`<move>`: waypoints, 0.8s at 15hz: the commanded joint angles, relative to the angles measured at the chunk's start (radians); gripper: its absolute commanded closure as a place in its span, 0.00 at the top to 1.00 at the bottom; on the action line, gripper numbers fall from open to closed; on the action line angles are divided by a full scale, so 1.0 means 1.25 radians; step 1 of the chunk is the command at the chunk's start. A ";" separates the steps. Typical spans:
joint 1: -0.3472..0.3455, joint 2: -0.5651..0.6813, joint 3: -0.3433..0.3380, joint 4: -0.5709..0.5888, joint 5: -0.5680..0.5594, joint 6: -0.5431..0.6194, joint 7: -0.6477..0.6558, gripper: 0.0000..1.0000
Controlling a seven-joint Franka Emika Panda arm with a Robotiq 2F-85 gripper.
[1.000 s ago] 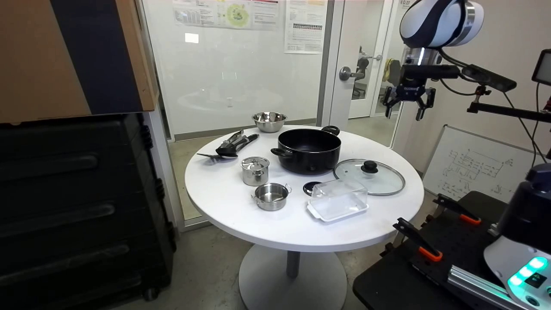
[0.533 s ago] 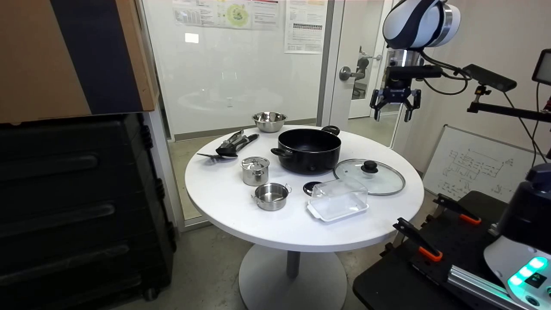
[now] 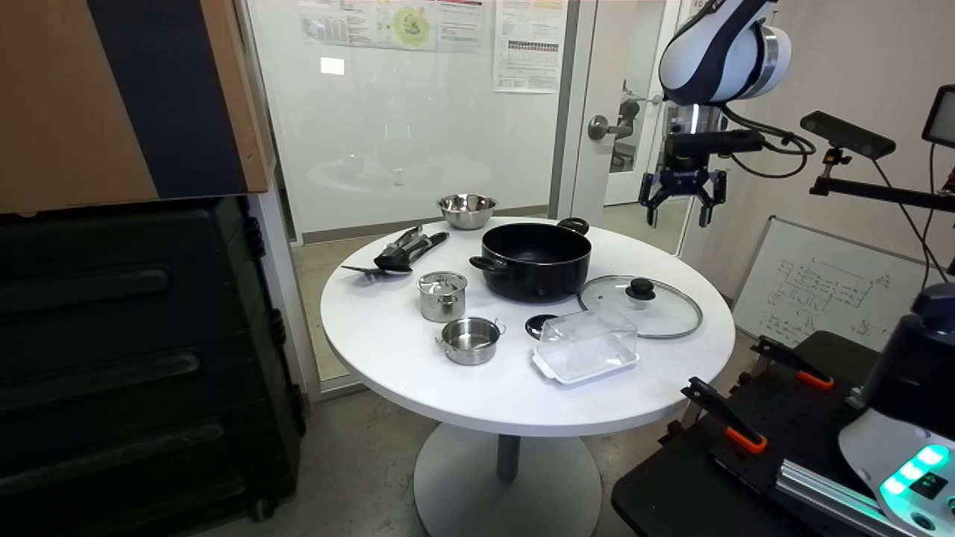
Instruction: Put the glass lid on top of the black pot
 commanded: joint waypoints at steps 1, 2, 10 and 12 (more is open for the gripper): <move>0.025 0.073 -0.008 -0.022 -0.058 0.076 0.041 1.00; 0.030 0.097 -0.013 -0.019 -0.072 0.093 0.053 1.00; 0.075 0.242 -0.066 0.006 -0.070 0.201 0.059 1.00; 0.091 0.256 -0.077 0.013 -0.064 0.222 0.057 1.00</move>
